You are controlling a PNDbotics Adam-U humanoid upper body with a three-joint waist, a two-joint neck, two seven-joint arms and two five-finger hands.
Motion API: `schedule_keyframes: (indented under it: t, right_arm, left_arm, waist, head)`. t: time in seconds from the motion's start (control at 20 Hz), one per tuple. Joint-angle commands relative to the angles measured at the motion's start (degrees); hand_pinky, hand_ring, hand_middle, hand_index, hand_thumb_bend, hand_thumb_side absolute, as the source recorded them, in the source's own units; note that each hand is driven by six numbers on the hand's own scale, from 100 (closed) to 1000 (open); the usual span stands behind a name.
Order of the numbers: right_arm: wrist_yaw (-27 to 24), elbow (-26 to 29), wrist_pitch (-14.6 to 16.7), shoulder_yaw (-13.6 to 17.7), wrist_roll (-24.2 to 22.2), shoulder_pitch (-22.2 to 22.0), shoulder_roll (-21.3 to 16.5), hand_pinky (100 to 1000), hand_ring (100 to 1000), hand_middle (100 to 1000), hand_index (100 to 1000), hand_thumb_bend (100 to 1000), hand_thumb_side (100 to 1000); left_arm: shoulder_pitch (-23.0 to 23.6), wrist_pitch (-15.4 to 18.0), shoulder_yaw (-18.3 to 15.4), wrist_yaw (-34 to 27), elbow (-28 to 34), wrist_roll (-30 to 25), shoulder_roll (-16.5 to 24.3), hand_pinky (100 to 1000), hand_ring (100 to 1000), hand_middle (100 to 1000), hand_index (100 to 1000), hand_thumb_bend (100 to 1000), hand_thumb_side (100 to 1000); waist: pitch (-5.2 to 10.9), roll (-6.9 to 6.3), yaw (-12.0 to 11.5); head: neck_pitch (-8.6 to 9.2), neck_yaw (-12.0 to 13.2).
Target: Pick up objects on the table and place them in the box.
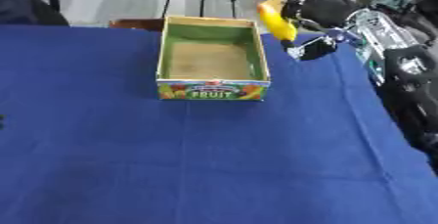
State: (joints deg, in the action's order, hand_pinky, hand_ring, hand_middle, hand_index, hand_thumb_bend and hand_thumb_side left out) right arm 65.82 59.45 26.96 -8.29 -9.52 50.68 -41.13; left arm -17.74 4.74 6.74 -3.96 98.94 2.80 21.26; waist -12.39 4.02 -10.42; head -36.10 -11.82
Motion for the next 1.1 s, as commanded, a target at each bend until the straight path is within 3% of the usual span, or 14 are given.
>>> schedule_keyframes:
  t: [0.05,0.5,1.1]
  right_arm:
    - [1.4,-2.1,-0.4,1.5,0.4,2.0,-0.4,799,831,813,605,100,455]
    - [4.9,-8.3,-1.4,3.1,-0.5,4.9,2.7,795,832,812,602,100,421]
    - [11.1,-14.9,-1.8,3.8,-1.6,8.3,9.0,789,833,811,608,100,392]
  left_arm:
    - [-1.1,0.1,0.2,-0.2,1.3,-0.4,1.1,542,559,573,725,552,819]
    - [-2.0,0.0,0.6,-0.6,1.5,-0.9,0.2,542,558,572,725,553,819]
    - [-2.8,-0.2,1.4,-1.1,1.7,-1.6,-0.8,542,557,572,725,554,819]
  waist:
    - [0.69,-0.08,-0.9]
    - [0.09,-0.08,-5.5]
    - [-0.58,-1.01,-7.6]
  head:
    - [1.02,-0.9]
    - [1.67,-2.6]
    - [1.95,-4.5]
